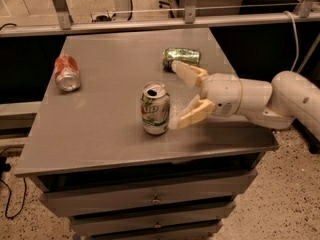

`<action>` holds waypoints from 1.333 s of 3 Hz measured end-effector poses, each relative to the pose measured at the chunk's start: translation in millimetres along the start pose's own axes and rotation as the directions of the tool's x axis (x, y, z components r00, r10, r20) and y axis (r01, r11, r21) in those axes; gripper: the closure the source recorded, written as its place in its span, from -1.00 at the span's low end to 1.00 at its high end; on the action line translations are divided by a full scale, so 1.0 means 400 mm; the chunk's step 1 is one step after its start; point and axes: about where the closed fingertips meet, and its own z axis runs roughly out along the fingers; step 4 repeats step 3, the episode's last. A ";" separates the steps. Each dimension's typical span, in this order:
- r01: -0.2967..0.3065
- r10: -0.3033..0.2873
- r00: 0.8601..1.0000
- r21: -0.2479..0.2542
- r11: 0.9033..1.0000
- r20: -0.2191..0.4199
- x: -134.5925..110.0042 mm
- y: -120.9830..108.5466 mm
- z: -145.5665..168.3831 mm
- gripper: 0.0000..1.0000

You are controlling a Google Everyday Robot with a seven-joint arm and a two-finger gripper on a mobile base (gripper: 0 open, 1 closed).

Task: Place 7up can upright

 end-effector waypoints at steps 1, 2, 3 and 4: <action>0.086 -0.081 0.984 0.028 0.996 -0.159 -0.030 -0.049 -0.115 -1.00; 0.174 -0.150 0.945 0.058 0.983 -0.289 -0.056 -0.091 -0.252 -1.00; 0.191 -0.163 0.940 0.068 0.979 -0.301 -0.069 -0.102 -0.273 -1.00; 0.191 -0.163 0.940 0.068 0.979 -0.301 -0.069 -0.102 -0.273 -1.00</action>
Offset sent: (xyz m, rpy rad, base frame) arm 0.0375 -0.1937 0.0250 -0.4851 -0.1998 -0.1905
